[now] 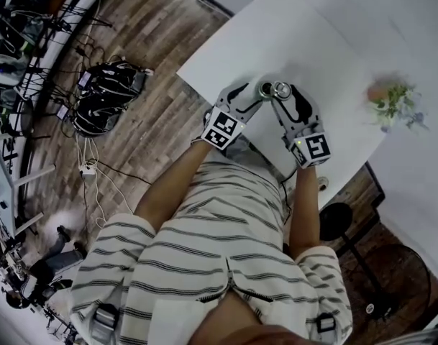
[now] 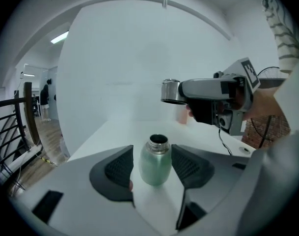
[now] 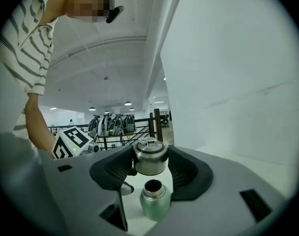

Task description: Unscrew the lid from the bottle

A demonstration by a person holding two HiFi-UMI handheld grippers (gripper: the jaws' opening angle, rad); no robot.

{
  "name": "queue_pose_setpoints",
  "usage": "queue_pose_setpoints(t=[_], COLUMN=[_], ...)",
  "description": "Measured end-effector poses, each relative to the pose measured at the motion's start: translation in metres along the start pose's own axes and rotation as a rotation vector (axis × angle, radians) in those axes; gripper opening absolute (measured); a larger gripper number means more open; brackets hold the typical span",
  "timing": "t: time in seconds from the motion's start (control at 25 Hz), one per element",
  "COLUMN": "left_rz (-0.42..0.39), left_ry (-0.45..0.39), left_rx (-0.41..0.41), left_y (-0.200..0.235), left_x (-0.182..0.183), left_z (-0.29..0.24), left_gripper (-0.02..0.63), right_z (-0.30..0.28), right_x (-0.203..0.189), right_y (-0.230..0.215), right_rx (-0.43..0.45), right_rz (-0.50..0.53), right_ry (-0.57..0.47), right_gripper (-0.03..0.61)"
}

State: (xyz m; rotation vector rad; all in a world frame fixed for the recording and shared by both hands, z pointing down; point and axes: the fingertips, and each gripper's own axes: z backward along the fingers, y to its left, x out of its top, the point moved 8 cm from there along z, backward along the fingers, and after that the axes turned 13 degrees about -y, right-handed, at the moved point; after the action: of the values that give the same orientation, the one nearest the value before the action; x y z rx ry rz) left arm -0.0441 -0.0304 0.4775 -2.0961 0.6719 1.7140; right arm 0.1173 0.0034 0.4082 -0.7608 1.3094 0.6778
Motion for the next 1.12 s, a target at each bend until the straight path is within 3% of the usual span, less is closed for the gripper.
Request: queue_pose_setpoints(t=[0.32,0.68,0.88,1.12], left_rz=[0.019,0.043,0.027,0.016], left_ry=[-0.088,-0.186,-0.222,-0.243], left_rx=[0.073,0.120,0.136,0.175], left_y=[-0.009,-0.024,-0.039,-0.044], left_x=[0.054,0.110,0.136,0.152], left_z=[0.051,0.105,0.135,0.172], left_gripper=[0.112,-0.002,-0.002,-0.002], right_z=[0.016,0.035,0.046,0.048], right_x=[0.049,0.085,0.104,0.120], right_y=[0.049,0.101,0.125,0.155], right_rx=[-0.214,-0.337,-0.423,-0.436], right_rz=[0.046,0.091,0.098,0.126], right_ry=[-0.022,-0.014,-0.050,-0.067], right_gripper=[0.238,0.238,0.238,0.236])
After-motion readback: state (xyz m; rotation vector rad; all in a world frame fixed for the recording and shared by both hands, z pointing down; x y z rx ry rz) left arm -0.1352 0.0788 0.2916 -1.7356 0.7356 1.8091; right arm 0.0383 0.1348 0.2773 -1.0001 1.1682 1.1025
